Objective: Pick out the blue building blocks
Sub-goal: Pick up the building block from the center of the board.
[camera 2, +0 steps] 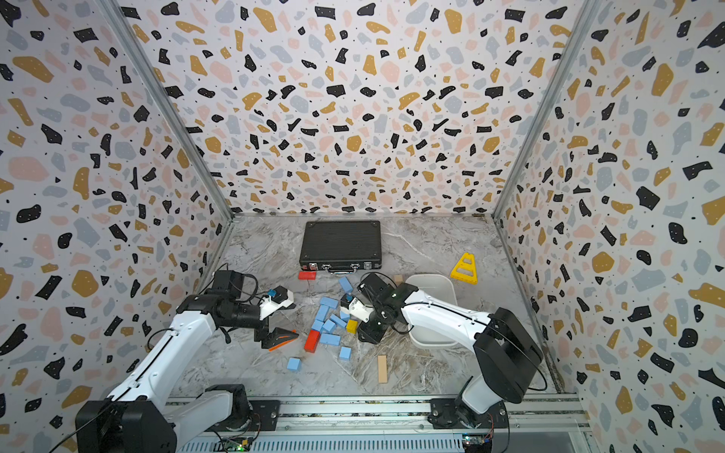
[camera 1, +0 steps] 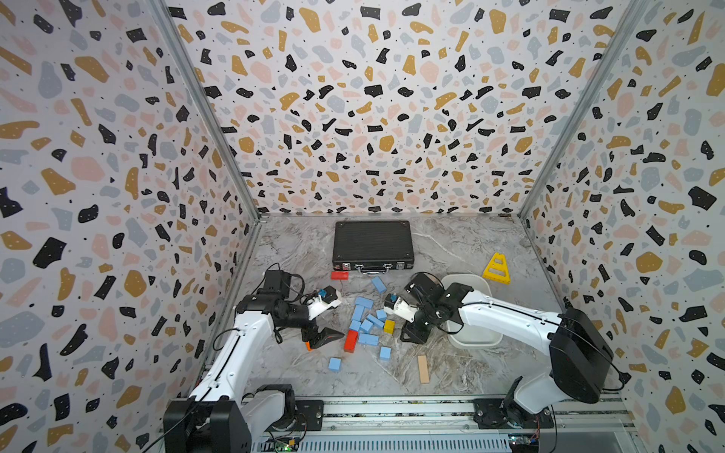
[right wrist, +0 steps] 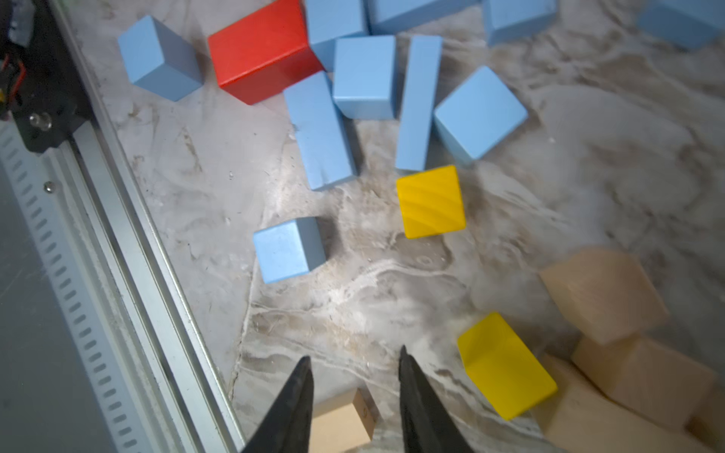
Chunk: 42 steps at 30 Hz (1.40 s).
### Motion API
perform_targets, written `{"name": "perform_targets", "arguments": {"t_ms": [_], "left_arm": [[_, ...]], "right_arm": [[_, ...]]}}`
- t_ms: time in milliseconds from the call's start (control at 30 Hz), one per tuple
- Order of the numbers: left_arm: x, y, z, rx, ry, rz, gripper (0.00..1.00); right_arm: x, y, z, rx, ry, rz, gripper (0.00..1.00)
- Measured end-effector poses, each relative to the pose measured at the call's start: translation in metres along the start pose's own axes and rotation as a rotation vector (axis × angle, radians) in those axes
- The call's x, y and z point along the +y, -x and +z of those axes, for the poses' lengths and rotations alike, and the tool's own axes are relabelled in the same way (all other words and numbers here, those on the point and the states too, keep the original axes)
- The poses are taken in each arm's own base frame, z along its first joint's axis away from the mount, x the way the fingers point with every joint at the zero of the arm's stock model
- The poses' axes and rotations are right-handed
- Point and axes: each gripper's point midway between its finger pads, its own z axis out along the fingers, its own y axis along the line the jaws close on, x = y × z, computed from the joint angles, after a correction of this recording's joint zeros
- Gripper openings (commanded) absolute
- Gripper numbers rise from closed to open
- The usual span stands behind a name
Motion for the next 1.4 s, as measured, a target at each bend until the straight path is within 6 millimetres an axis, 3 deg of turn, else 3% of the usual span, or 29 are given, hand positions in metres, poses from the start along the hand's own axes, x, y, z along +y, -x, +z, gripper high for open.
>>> {"name": "perform_targets", "arguments": {"t_ms": [333,667,967,1400], "left_arm": [[-0.007,-0.006,0.001,0.012,-0.008,0.03,0.95],[-0.008,-0.007,0.001,0.01,-0.006,0.03,0.95],[-0.009,-0.005,0.001,0.0,-0.011,0.019,0.95],[-0.009,-0.005,0.002,-0.005,-0.012,0.007,0.95]], "right_arm": [[0.019,0.012,0.023,-0.062,0.032,-0.152,0.46],[0.039,-0.003,0.043,-0.044,0.06,-0.21,0.48],[0.049,0.002,0.053,-0.057,0.039,-0.257,0.49],[0.045,-0.002,0.072,-0.031,0.009,-0.253,0.49]]}}
